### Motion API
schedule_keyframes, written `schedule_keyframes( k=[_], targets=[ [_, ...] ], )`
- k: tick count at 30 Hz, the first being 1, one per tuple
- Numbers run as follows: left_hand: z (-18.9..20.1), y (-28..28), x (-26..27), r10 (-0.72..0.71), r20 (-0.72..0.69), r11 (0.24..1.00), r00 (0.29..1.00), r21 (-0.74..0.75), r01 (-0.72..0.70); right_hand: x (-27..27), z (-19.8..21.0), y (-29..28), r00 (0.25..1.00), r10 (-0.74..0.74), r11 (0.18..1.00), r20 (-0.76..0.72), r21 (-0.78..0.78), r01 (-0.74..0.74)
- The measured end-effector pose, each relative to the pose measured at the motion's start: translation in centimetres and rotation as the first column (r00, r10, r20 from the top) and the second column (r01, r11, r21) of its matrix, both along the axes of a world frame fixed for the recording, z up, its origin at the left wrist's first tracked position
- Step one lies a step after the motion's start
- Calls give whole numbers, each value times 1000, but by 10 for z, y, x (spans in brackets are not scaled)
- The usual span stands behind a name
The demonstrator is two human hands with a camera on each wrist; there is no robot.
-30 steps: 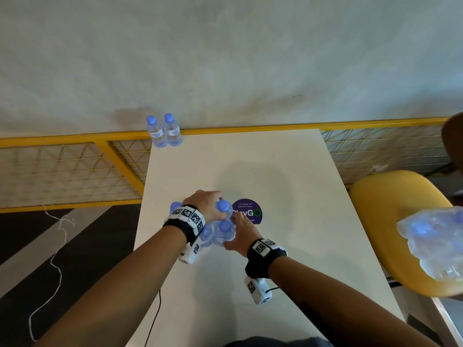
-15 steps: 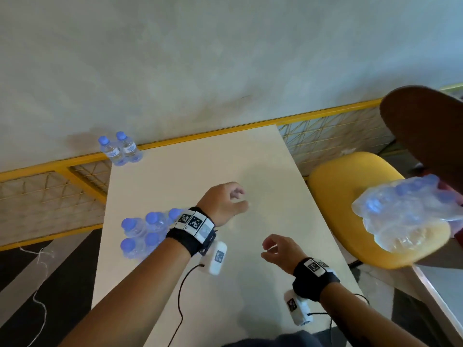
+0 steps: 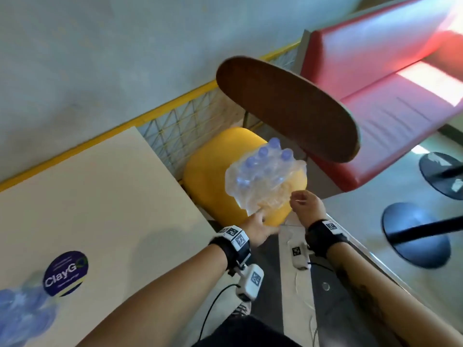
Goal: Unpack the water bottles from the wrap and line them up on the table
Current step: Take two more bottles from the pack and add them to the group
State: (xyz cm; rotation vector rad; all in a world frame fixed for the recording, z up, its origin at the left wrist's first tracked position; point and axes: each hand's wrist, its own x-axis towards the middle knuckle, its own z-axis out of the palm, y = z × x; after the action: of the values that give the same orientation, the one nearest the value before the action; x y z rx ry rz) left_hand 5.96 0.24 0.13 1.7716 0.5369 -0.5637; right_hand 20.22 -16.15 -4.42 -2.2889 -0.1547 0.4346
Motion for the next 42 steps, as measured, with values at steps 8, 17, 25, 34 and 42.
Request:
schedule_keyframes(
  k=[8,17,25,34,42],
  targets=[
    [-26,2,101,418,-37,891,908,215,-401,93,-36,57,991,115,990,-67,-74,-119],
    [-49,48,143,288,-44,837,957,497,-229,116,-54,75,997,80,997,-23,2,-80],
    [-46,55,145,145,-61,789,988,609,-78,112,-33,55,942,322,946,98,-57,-318],
    [-9,23,89,-238,260,895,936,434,107,77,7,-11,901,430,900,60,-111,-422],
    [33,54,-34,-211,456,878,865,477,-37,-29,40,-17,806,562,824,188,-40,-565]
  ],
)
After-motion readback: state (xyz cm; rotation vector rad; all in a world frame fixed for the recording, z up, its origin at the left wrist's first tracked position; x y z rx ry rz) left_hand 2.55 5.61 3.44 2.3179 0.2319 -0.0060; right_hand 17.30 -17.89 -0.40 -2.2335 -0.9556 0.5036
